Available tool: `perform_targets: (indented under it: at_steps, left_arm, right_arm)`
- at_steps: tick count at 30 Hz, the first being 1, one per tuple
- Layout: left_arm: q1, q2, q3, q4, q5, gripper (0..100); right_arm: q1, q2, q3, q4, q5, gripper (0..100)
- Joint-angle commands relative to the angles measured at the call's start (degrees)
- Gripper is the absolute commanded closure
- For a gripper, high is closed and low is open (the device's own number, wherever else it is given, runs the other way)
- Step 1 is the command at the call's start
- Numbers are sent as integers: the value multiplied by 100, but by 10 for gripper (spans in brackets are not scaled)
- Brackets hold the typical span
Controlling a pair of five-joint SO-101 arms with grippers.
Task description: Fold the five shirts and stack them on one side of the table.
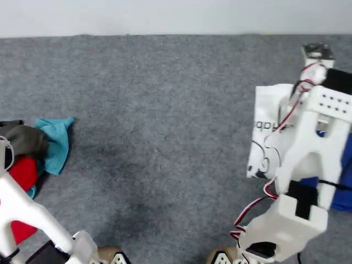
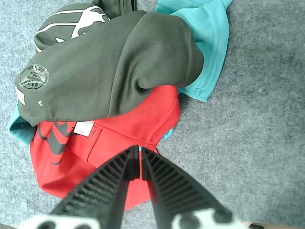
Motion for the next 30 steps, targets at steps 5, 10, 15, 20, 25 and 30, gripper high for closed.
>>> perform_targets:
  at_steps: [5, 10, 15, 20, 25, 30]
  left_arm:
    - [0, -132, -22, 97, -35, 986]
    - [0, -132, -22, 97, -26, 986]
    - [0, -132, -22, 97, -26, 986]
    - [0, -132, -13, 97, -26, 986]
    - [0, -132, 31, 97, -26, 986]
    - [0, -176, 409, 97, -35, 986]
  right_arm:
    - [804, -637, -9, 242, 747, 991]
    - [1270, -664, -9, 242, 1152, 991]
    - [1622, -611, -9, 233, 1415, 991]
    - [1886, -453, -9, 215, 1415, 991]
    - [2009, 92, -44, 207, 1424, 991]
    - [2088, 558, -44, -233, 1424, 991]
